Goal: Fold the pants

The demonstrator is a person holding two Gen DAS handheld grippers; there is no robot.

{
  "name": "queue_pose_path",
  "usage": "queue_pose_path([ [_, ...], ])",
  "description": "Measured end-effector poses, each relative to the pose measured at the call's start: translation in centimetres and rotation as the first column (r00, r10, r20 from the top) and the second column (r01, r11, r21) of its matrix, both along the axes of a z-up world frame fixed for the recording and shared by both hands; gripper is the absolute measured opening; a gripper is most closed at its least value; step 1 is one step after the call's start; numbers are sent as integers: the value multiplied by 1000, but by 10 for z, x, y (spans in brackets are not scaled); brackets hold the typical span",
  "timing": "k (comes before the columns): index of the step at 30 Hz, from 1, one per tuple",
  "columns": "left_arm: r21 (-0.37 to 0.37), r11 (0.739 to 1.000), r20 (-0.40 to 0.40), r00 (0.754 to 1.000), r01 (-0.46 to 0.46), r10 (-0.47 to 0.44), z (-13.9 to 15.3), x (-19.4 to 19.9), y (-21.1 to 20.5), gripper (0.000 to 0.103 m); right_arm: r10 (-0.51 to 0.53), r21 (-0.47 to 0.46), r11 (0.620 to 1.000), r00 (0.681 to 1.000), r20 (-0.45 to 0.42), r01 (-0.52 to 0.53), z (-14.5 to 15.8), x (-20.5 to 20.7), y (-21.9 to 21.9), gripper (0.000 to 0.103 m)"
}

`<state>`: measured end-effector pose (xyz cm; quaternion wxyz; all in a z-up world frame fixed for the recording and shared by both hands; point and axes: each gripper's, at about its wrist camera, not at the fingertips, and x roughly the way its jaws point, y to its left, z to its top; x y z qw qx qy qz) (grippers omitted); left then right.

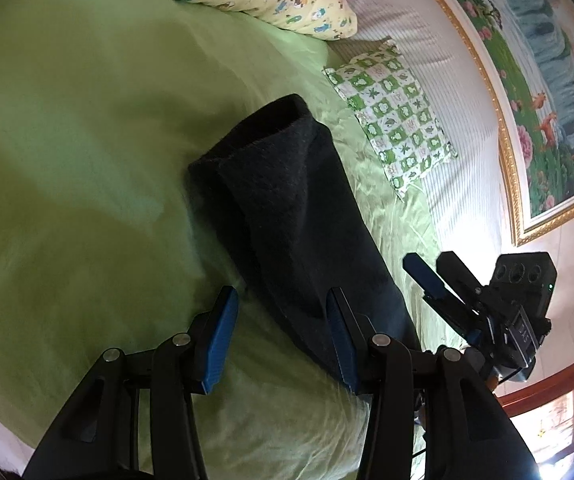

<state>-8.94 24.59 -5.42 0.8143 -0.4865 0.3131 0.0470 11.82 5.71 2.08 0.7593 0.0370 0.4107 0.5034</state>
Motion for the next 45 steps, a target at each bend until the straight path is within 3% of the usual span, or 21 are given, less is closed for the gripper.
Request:
queue_pose_path([
  [10,-27,999,14,1000,-22,23,-7,8,11,48,117,-76,990,993,-3,-117,-4,28,50,57],
  [24,-34,999,28,999,-42,43,-10,15,16,47,266,-193,944,963,-41,-269,-24,58,113,57],
  [30,-25,998,24,998,-65,65,-12,17,19,33,316,-199,924,945,-89,-328,-34,57,133,57],
  [38,-6,998,26,997,-70,70,-13,25,20,20,300,-186,932,950,-87,-312,-35,54,134,32],
  [45,-3,998,49,997,-66,66,-1,28,17,15,268,-138,951,961,-67,-275,-21,50,122,26],
])
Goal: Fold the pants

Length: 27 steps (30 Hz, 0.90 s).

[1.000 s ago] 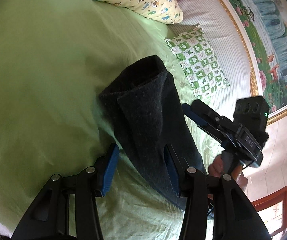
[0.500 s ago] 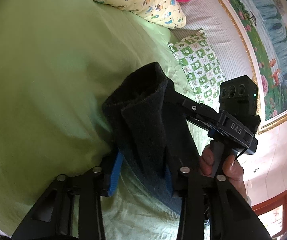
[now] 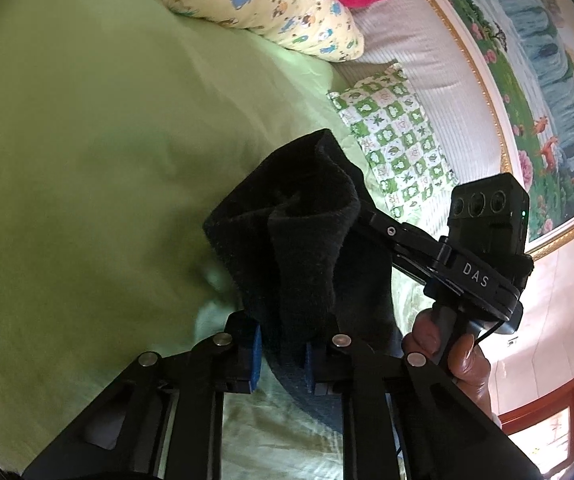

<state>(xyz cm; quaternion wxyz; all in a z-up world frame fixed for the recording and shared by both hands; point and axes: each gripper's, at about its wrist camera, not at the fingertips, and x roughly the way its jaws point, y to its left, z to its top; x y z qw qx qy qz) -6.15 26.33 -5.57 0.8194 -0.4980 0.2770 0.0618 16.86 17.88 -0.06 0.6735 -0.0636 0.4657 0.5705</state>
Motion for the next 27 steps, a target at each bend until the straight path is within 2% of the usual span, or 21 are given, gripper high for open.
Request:
queue_pose_path([
  [13,94,994,88,994,59,-67,54,0,-28,14,-87,187,978,996,-11,88,50,-17,-63,24],
  [27,184,963,137,964,199,-226,104,9,-96,14,-215,343,915,976,-33,214,85,-33,-156,24],
])
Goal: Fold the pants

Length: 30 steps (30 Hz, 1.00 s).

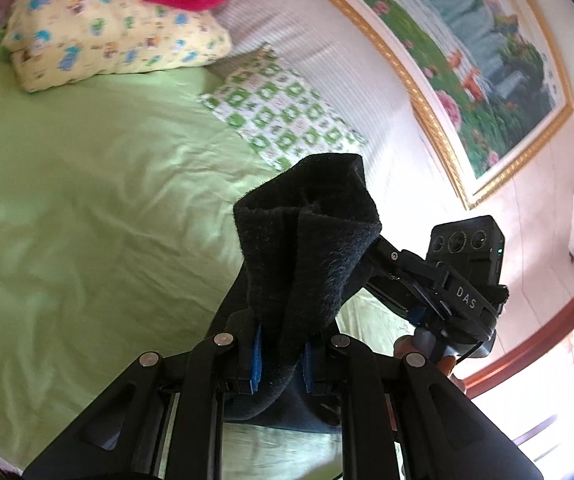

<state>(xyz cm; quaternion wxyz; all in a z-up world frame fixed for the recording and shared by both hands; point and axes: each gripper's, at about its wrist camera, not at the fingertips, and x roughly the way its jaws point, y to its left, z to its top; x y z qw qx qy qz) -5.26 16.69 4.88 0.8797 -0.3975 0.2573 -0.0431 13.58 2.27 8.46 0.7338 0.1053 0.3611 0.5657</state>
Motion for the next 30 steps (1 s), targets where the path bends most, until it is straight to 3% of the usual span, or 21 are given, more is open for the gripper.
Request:
queue_pose_path([
  [10,40,991,-3,992,128,-128,18,20,-67,14,-113,95,989,993,-36,116,-4,-5,-79,24],
  [30,118,942,-71,949,314,-308,23,65,-170,15,-292,197,930,948,-123,312,-41,-13,-203,24],
])
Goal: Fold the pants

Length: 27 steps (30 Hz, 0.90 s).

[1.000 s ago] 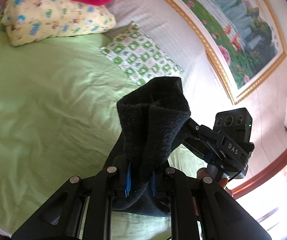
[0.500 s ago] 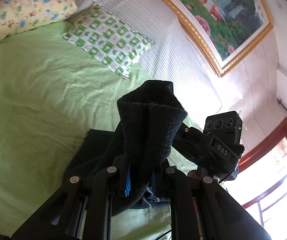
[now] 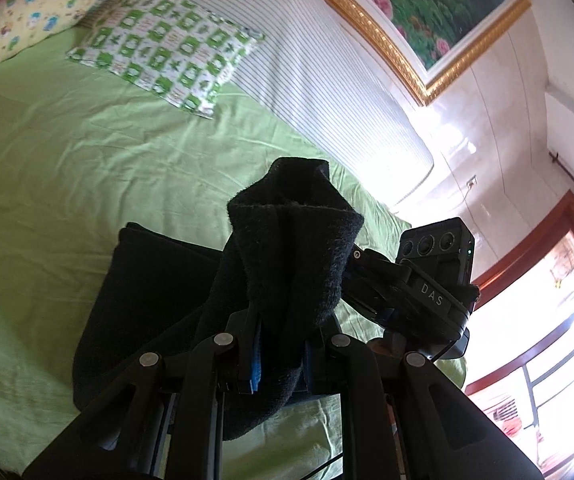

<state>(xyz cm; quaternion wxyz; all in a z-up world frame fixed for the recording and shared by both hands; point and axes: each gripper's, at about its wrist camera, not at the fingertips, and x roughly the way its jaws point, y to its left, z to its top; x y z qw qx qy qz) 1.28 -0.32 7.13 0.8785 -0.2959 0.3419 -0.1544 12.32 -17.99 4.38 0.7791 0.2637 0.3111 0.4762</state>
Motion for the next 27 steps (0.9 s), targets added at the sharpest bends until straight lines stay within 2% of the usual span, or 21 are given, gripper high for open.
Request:
queue_pose_path([
  [12,104,993,-46,997,64,-59,-23,23,-51,15,-94,31,995,993,-73,97,-38,-4,-53,24],
  [19,157,984,-39,997,78,-73,-28,29,-71,17,-148,18,989,985,-90,150,-46,-5,-69,29],
  [22,172,981,-29,996,92,-88,-27,27,-78,24,-167,1,986,982,-88,168,-46,-7,-74,31],
  [27,210,969,-27,992,129,-127,-32,28,-93,31,-247,3,969,965,-87,249,-45,-19,-97,35],
])
